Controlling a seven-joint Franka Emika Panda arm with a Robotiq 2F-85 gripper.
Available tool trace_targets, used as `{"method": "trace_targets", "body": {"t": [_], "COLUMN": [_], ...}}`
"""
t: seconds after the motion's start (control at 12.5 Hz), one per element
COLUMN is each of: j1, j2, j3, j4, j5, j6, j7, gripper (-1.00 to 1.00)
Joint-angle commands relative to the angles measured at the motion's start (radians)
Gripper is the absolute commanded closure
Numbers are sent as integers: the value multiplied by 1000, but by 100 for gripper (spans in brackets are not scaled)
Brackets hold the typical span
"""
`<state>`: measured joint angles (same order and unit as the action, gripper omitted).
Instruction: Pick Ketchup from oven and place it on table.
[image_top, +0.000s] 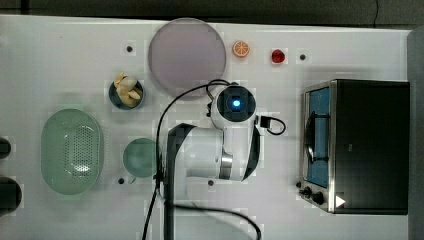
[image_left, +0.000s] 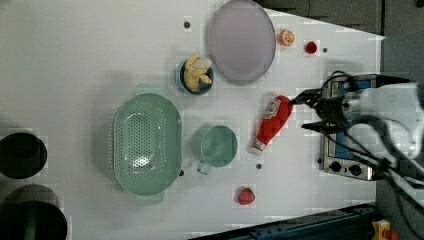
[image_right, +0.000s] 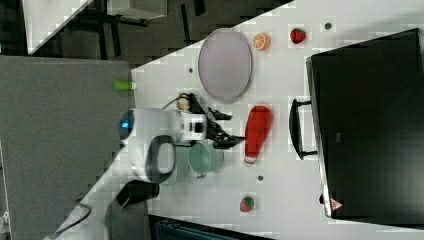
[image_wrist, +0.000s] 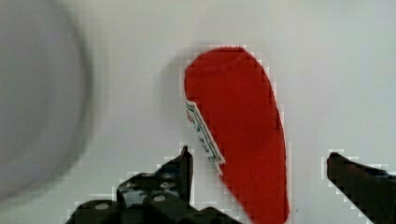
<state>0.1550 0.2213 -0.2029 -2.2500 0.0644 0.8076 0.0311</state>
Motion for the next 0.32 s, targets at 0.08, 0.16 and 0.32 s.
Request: {"method": "trace_targets", "body": {"t": [0.08, 0.16, 0.32], "j1": [2, 2, 2], "j2": [-177, -213, -267], "j3": [-2, -3, -3], "j4": [98, 130, 213], "j5": [7, 7, 6], "j6": [-73, -138, -246], "j7": [47, 47, 47], "gripper": [-100, -100, -100]}}
